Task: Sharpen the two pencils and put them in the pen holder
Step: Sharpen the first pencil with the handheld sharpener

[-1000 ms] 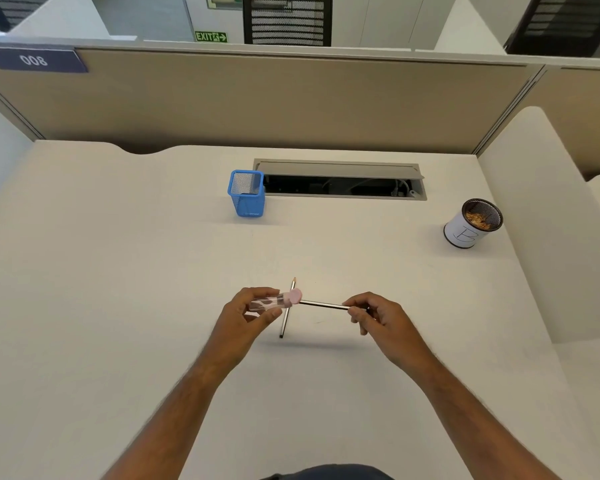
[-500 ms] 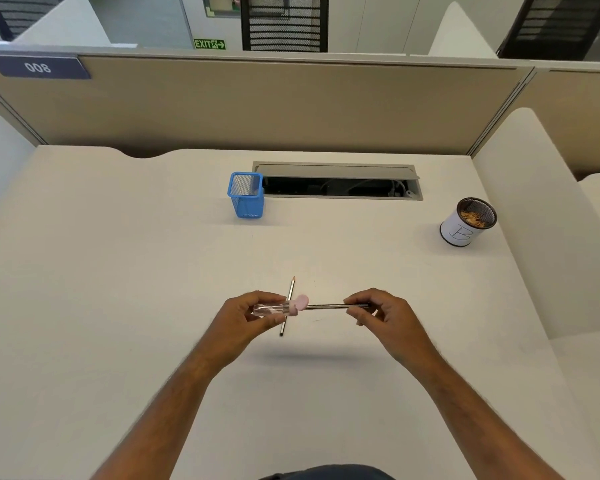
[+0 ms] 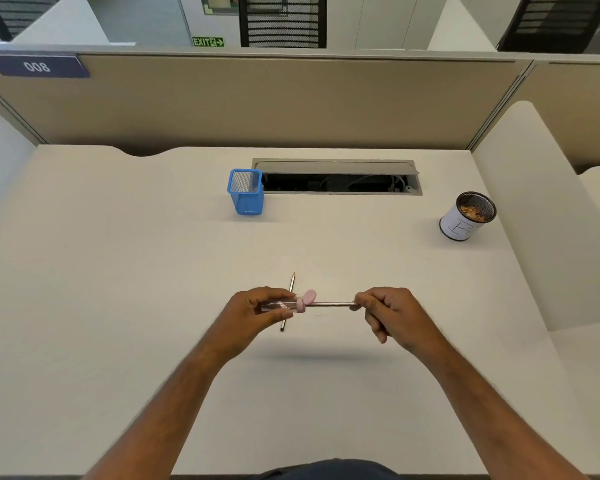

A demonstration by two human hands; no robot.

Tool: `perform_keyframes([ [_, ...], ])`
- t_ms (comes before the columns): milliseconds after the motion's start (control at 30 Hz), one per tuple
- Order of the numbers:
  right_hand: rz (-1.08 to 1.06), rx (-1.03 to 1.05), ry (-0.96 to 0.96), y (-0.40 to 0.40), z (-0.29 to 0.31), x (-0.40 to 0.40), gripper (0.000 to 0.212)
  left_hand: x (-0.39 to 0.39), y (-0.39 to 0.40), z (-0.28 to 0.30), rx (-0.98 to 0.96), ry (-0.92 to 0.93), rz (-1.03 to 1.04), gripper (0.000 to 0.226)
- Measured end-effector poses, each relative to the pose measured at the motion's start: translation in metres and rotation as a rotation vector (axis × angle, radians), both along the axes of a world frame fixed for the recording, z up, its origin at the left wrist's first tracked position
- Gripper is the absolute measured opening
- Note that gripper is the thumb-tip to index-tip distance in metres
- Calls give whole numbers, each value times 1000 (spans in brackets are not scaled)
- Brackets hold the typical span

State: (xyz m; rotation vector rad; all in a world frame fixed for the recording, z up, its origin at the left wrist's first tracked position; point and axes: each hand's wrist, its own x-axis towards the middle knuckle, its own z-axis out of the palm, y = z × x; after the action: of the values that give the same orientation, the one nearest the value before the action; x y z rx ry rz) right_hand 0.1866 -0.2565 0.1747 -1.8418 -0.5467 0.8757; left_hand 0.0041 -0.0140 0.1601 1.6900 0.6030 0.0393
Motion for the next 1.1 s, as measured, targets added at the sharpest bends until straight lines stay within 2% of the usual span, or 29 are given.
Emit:
perform_keyframes([
  [133, 16, 32, -24, 0, -1, -1, 28, -2, 0, -3, -10, -4, 10, 29],
  [267, 34, 47, 7, -4, 2, -3, 13, 0, 1, -2, 3, -10, 19, 28],
  [400, -3, 72, -56, -3, 3, -7, 14, 1, 1, 1, 17, -16, 17, 28],
  [567, -61, 100, -46, -1, 6, -12, 15, 1, 3, 6, 28, -23, 18, 30],
  [767, -45, 34, -28, -1, 5, -7, 40, 3, 2, 9, 61, -20, -7, 32],
  [900, -30, 38, 7, -1, 3, -7, 36, 3, 4, 6, 61, -2, -13, 29],
  [1000, -18, 64, 34, -2, 4, -8, 16, 4, 1, 6, 50, 3, -8, 27],
  [1100, -58, 77, 41, -4, 6, -9, 25, 4, -4, 6, 33, -9, -1, 23],
])
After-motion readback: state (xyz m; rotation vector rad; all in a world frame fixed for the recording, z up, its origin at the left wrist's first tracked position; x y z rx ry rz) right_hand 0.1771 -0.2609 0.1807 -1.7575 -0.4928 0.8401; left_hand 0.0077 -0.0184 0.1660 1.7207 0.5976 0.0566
